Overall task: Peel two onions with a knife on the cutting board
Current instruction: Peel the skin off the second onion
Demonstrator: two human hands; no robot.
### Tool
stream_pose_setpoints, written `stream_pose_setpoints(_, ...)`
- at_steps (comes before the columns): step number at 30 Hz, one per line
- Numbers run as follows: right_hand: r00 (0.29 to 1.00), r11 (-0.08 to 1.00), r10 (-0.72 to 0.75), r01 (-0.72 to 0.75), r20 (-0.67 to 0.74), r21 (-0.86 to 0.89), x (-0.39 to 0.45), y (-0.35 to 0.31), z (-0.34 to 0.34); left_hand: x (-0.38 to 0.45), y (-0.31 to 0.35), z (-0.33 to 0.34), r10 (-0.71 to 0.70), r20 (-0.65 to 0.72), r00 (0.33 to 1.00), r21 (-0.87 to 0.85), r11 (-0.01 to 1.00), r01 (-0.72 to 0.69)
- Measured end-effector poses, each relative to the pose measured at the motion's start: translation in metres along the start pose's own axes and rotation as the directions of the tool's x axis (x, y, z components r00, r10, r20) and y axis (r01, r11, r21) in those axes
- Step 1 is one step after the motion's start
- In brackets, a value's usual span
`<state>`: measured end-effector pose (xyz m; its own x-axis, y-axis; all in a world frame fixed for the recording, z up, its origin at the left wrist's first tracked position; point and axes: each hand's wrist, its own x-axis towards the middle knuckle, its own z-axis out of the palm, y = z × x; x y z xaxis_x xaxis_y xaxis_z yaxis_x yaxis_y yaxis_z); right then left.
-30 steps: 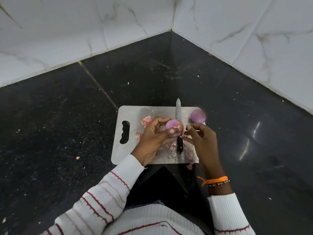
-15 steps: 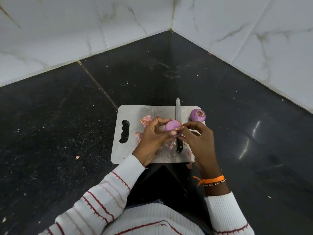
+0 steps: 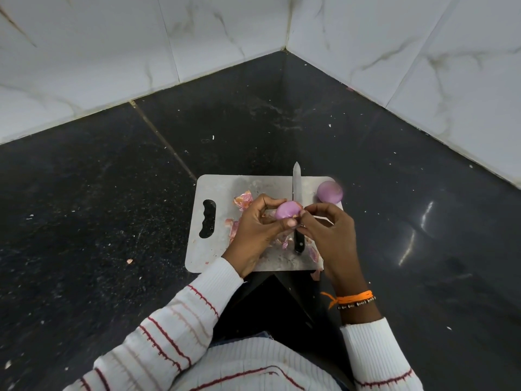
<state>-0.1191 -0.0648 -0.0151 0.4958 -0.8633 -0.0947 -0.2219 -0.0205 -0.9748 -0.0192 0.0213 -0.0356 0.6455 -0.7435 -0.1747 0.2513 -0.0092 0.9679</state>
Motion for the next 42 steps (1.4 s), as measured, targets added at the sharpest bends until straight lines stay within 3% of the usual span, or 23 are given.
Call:
stream_pose_setpoints(9,0.992,0.986,-0.118,0.113,-0.034,-0.124,0.001,0.002,0.000,-0.002,0.002,0.002,0.000,-0.001,1.000,0.013,1.000,0.000)
stream_pose_setpoints(12,0.979,0.969,-0.188,0.171,-0.082,-0.177,0.002,0.005,0.000,-0.005,0.005,0.003,-0.027,0.046,0.999,-0.085,0.996,0.030)
stream_pose_setpoints(16,0.982,0.983,-0.166,0.158,-0.090,-0.091,0.005,0.010,-0.006,-0.007,0.008,0.008,-0.024,0.070,0.997,-0.112,0.993,0.032)
stream_pose_setpoints(20,0.999,0.987,-0.026,0.032,-0.038,0.155,0.002,0.007,-0.006,-0.005,0.004,0.006,-0.063,0.030,0.998,-0.196,0.978,0.068)
stream_pose_setpoints(22,1.000,0.982,0.006,-0.002,-0.021,0.190,0.001,0.004,-0.006,-0.004,0.002,0.005,-0.078,0.018,0.997,-0.216,0.973,0.081)
stream_pose_setpoints(30,0.992,0.991,-0.124,0.123,-0.014,-0.045,0.002,0.013,-0.003,-0.005,0.003,0.006,-0.100,0.040,0.994,-0.196,0.975,0.106)
stream_pose_setpoints(36,0.986,0.977,-0.138,0.120,-0.095,-0.175,0.011,0.029,-0.009,-0.004,0.009,0.004,-0.097,0.153,0.983,-0.291,0.947,0.138)
stream_pose_setpoints(42,0.985,0.978,-0.155,0.141,-0.080,-0.155,0.010,0.025,-0.013,-0.005,0.013,0.003,-0.060,0.174,0.983,-0.274,0.956,0.107)
